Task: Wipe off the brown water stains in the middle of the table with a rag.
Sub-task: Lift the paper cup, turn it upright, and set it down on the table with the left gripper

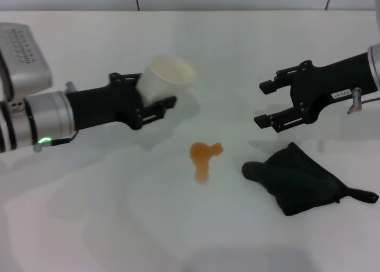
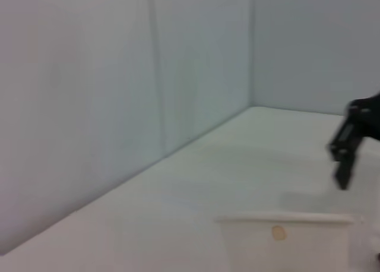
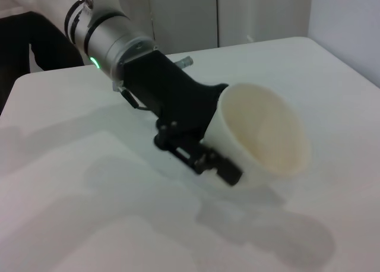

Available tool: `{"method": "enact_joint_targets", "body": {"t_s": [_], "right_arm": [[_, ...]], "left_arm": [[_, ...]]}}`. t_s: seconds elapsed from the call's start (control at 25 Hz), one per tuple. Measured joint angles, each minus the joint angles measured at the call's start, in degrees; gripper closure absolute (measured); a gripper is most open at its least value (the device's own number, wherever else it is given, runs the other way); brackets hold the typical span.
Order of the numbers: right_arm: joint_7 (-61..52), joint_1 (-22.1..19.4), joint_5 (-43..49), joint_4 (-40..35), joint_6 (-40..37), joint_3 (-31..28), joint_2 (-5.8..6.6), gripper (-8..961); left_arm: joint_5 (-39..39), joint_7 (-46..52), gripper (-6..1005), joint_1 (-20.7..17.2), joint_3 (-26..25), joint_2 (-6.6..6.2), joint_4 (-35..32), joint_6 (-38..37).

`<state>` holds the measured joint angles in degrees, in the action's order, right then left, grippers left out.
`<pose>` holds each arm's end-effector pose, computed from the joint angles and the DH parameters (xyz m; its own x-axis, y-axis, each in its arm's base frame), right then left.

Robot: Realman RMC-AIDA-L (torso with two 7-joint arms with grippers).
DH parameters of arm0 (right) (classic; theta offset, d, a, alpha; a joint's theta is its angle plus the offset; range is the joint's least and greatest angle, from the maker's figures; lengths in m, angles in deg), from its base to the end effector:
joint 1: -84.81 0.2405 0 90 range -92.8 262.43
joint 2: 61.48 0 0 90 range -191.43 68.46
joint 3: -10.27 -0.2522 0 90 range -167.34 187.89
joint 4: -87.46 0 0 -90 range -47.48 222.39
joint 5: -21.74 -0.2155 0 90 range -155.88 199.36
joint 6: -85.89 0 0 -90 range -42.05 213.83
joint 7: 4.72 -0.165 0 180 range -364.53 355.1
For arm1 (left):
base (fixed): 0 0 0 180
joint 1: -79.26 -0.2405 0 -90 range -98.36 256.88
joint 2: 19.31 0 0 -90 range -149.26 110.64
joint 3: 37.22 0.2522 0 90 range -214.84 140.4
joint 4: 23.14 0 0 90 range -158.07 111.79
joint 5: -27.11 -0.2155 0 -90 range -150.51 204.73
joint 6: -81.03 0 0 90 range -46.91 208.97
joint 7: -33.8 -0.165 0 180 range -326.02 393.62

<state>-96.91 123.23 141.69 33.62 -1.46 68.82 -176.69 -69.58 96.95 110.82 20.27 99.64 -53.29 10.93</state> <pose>0.1854 0.3854 0.0006 0.9759 -0.1475 -0.1605 -0.1744 -0.9701 -0.1689 -0.2465 0.3682 -0.0566 0.8785 0.1542 0.4522 0.3318 -0.8779 -0.3452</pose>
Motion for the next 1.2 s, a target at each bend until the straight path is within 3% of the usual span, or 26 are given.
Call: {"method": "enact_joint_targets", "body": {"t_s": [0.16,0.72,1.2], "right_arm": [[0.0,-0.1,-0.1,0.0,-0.2,0.0,-0.02,186],[0.0,-0.1,-0.2,0.3,-0.1,0.8,-0.11,192],[0.0,-0.7,-0.9,0.5,0.1,0.8,-0.20,202]], "left_arm": [[0.2,-1.1,515,-0.5,-1.9,0.00,1.7,0.7],[3.8,-9.5,511,2.2,-1.4,0.47,12.3,5.9],[4.1,-11.1,390,1.2,-1.4,0.60,14.7,7.0]]}}
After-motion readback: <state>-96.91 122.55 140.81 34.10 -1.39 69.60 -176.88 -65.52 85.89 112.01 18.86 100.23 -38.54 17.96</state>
